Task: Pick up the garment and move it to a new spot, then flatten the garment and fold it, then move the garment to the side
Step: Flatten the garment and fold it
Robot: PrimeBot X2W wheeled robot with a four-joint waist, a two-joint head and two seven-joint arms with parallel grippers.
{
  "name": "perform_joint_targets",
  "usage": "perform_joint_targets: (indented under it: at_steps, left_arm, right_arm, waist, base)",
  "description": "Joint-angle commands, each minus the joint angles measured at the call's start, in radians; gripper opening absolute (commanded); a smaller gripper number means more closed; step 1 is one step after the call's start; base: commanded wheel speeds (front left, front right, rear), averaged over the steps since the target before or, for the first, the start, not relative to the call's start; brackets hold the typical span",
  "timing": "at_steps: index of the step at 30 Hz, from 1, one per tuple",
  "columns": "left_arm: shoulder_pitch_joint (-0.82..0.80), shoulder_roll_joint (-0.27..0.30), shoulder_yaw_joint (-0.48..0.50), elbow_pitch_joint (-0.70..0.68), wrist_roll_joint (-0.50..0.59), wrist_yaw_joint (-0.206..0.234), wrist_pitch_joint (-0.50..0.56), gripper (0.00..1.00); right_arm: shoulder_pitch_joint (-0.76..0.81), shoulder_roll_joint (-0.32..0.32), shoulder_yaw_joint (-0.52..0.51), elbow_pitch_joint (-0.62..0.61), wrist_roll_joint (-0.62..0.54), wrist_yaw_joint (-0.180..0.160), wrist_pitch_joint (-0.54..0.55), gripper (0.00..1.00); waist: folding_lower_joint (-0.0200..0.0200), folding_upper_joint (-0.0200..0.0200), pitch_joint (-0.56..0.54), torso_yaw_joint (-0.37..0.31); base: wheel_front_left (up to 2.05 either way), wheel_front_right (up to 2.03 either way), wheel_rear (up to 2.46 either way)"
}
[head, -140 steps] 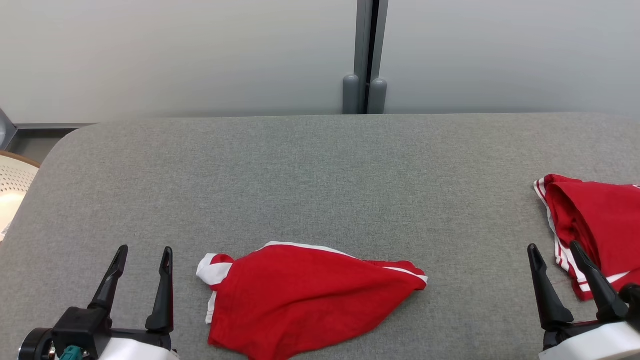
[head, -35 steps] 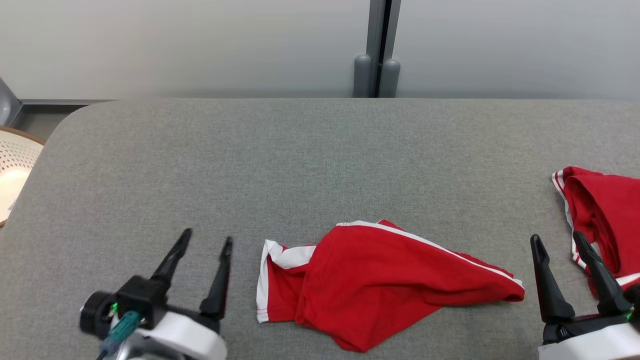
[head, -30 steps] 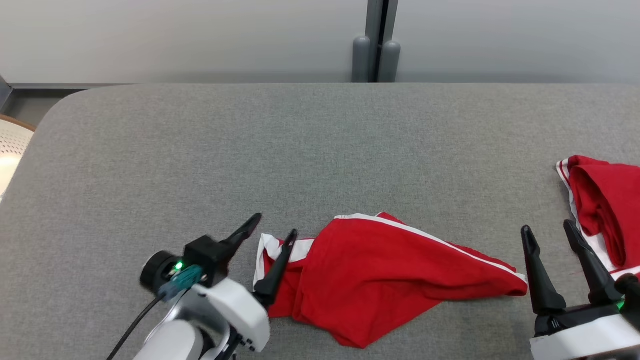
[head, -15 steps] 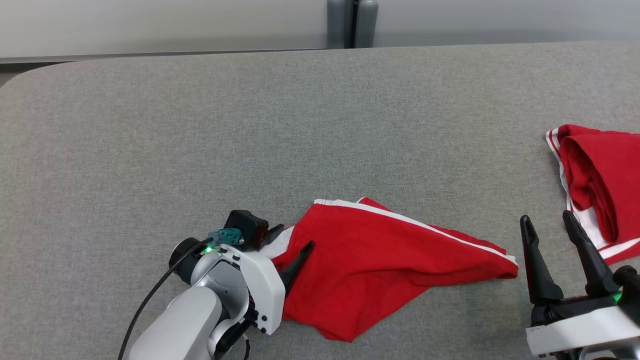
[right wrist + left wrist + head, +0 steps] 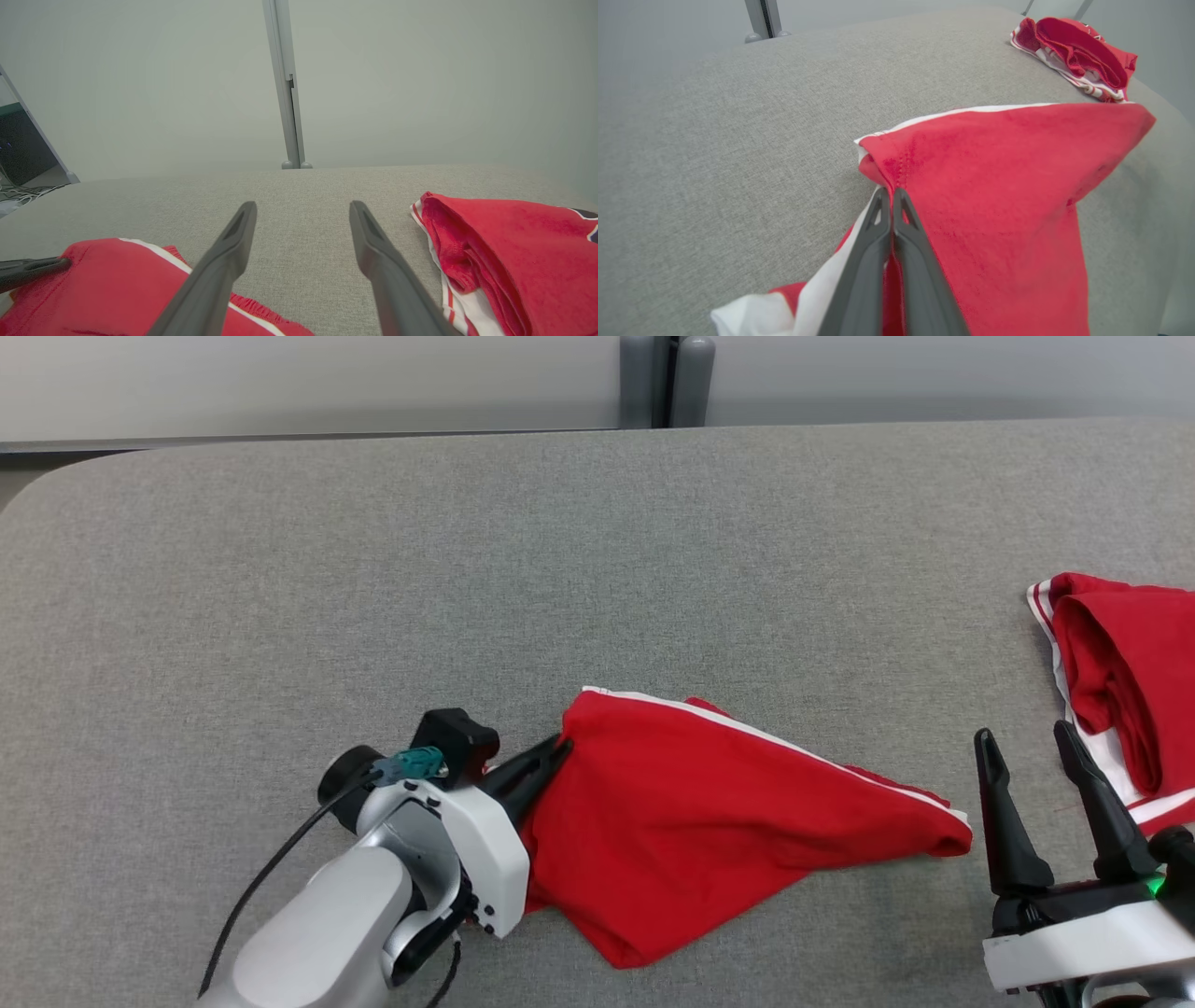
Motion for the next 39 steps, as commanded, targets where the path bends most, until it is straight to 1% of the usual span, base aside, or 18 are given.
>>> perform_joint_targets:
  at_steps: [1,4,7,8,10,12,14,16,18,21,27,28,29,31,34,37,39]
  left_arm:
    - [-0.022,0.017,0.016,-0.006,0.011,0.012,-0.028,0.0]
    - [0.002,0.046,0.031,-0.041,0.019,0.032,-0.062,0.0]
    - [0.077,0.103,0.035,-0.106,0.023,0.057,-0.068,0.0]
    - [0.077,0.103,0.035,-0.106,0.023,0.057,-0.068,0.0]
    - [0.14,0.137,0.043,-0.161,0.013,0.087,-0.07,0.0]
    - [0.207,0.173,0.056,-0.207,0.003,0.125,-0.068,0.0]
    - [0.275,0.195,0.067,-0.25,-0.014,0.159,-0.07,0.0]
    - [0.335,0.206,0.07,-0.283,-0.037,0.183,-0.059,0.0]
    - [0.378,0.208,0.066,-0.298,-0.053,0.196,-0.053,0.0]
    - [0.415,0.186,0.047,-0.291,-0.068,0.201,-0.047,0.0]
    - [0.406,0.14,0.046,-0.194,-0.081,0.195,-0.089,0.0]
    - [0.403,0.13,0.054,-0.181,-0.083,0.2,-0.109,0.4]
    - [0.403,0.125,0.055,-0.168,-0.079,0.2,-0.124,1.0]
    - [0.411,0.111,0.072,-0.156,-0.073,0.212,-0.182,1.0]
    - [0.435,0.098,0.113,-0.158,-0.068,0.242,-0.262,1.0]
    - [0.448,0.1,0.18,-0.202,-0.045,0.276,-0.296,1.0]
    - [0.459,0.098,0.24,-0.256,-0.012,0.3,-0.302,1.0]
  right_arm:
    - [0.007,0.001,-0.005,0.002,0.007,0.0,-0.001,1.0]
    - [0.012,0.004,-0.012,0.004,0.009,0.0,0.001,1.0]
    - [0.021,0.007,-0.021,0.003,0.013,0.0,0.0,1.0]
    - [0.021,0.007,-0.021,0.003,0.013,0.0,0.0,1.0]
    - [0.029,0.01,-0.03,0.004,0.017,0.0,0.003,1.0]
    - [0.037,0.011,-0.039,0.002,0.017,0.0,0.005,1.0]
    - [0.04,0.013,-0.046,0.001,0.019,0.0,0.006,1.0]
    - [0.045,0.016,-0.051,0.001,0.02,0.0,0.011,1.0]
    - [0.046,0.016,-0.051,0.001,0.022,0.0,0.016,1.0]
    - [0.044,0.015,-0.053,0.001,0.023,0.0,0.022,1.0]
    - [0.045,0.017,-0.048,-0.003,0.021,0.0,0.03,1.0]
    - [0.047,0.017,-0.048,-0.004,0.021,0.0,0.031,1.0]
    - [0.049,0.017,-0.047,-0.004,0.021,0.0,0.032,1.0]
    - [0.054,0.016,-0.047,-0.007,0.019,0.0,0.034,1.0]
    - [0.056,0.012,-0.048,-0.016,0.015,0.0,0.039,1.0]
    - [0.058,0.003,-0.049,-0.024,0.013,0.0,0.046,1.0]
    - [0.063,0.0,-0.05,-0.027,0.012,0.0,0.05,1.0]
  waist:
    - [0.0,0.0,-0.005,0.004]
    - [0.0,0.0,-0.013,0.011]
    - [0.0,0.0,-0.019,0.024]
    - [0.0,0.0,-0.019,0.024]
    - [0.0,0.0,-0.022,0.033]
    - [0.0,0.0,-0.023,0.041]
    - [0.0,0.0,-0.025,0.047]
    - [0.0,0.0,-0.027,0.05]
    - [0.0,0.0,-0.028,0.049]
    - [0.0,0.0,-0.03,0.05]
    - [0.0,0.0,-0.042,0.051]
    - [0.0,0.0,-0.046,0.052]
    - [0.0,0.0,-0.051,0.052]
    - [0.0,0.0,-0.063,0.051]
    - [0.0,0.0,-0.08,0.053]
    - [0.0,0.0,-0.096,0.058]
    - [0.0,0.0,-0.105,0.062]
  base:
    - [0.0,0.0,0.0]
    - [0.0,0.0,0.0]
    - [0.0,0.0,0.0]
    - [0.0,0.0,0.0]
    - [0.0,0.0,0.0]
    - [0.0,0.0,0.0]
    - [0.0,0.0,0.0]
    - [0.0,0.0,0.0]
    - [0.0,0.0,0.0]
    - [0.0,0.0,0.0]
    - [0.0,0.0,0.0]
    - [0.0,0.0,0.0]
    - [0.0,0.0,0.0]
    - [0.0,0.0,0.0]
    - [0.0,0.0,0.0]
    - [0.0,0.0,0.0]
    - [0.0,0.0,0.0]
